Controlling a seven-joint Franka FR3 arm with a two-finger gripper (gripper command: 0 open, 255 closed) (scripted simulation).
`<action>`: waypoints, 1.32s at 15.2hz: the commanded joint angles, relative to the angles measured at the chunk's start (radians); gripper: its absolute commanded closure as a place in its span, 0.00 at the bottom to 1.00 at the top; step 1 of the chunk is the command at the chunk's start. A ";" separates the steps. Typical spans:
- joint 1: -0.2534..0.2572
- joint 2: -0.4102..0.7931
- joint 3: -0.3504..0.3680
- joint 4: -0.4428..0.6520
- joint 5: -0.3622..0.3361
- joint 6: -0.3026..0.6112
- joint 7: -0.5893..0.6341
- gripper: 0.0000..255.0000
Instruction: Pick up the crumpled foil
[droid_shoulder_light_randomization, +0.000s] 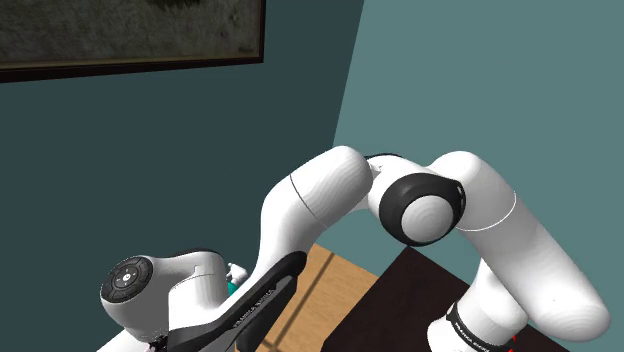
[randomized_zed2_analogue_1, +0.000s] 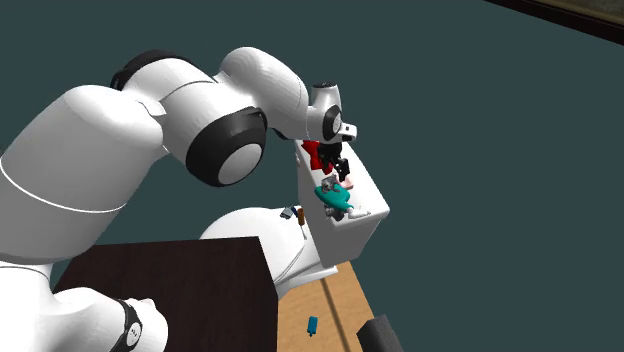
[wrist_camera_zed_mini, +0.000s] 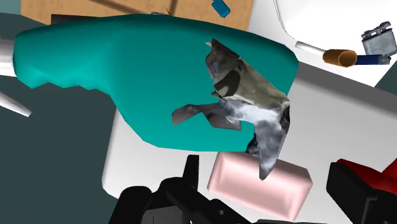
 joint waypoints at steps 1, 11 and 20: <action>0.004 0.022 -0.006 0.012 -0.006 0.011 0.003 0.00; 0.014 0.066 -0.016 0.044 -0.012 0.024 0.007 1.00; 0.003 0.017 -0.005 0.009 -0.005 0.009 0.002 1.00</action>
